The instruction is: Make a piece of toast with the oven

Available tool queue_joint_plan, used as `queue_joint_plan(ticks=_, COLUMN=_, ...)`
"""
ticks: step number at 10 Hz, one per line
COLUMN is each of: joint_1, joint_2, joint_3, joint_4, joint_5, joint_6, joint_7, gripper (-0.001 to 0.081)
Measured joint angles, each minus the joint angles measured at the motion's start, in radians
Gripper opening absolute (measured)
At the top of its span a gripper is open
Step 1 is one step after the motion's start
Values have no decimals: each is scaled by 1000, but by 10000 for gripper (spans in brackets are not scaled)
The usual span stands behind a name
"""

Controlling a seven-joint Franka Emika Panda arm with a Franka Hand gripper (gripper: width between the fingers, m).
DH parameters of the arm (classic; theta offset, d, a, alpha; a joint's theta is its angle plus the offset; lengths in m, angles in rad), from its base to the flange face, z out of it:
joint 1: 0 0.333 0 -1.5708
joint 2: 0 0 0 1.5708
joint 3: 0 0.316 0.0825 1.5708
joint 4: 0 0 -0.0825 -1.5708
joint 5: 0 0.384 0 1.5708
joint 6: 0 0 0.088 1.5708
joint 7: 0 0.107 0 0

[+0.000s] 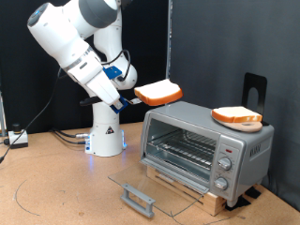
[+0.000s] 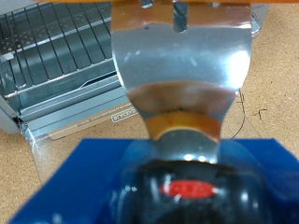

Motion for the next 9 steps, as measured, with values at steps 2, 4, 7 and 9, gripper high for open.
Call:
queue_joint_plan(ticks=2, joint_1=-1, joint_2=7, joint_3=-3, joint_4=-2, joint_5=-48, joint_6=-2, joint_7=-102, gripper=394)
queue_joint_plan(ticks=4, joint_1=-4, joint_2=25, joint_3=-11, joint_4=-2, joint_5=-127, joint_6=22, joint_7=-204, gripper=394)
queue_joint_plan(ticks=7, joint_1=-17, joint_2=71, joint_3=-27, joint_4=19, joint_5=-185, joint_6=38, joint_7=-255, gripper=394)
queue_joint_plan(ticks=9, joint_1=-28, joint_2=98, joint_3=-42, joint_4=35, joint_5=-214, joint_6=38, joint_7=-309, gripper=394)
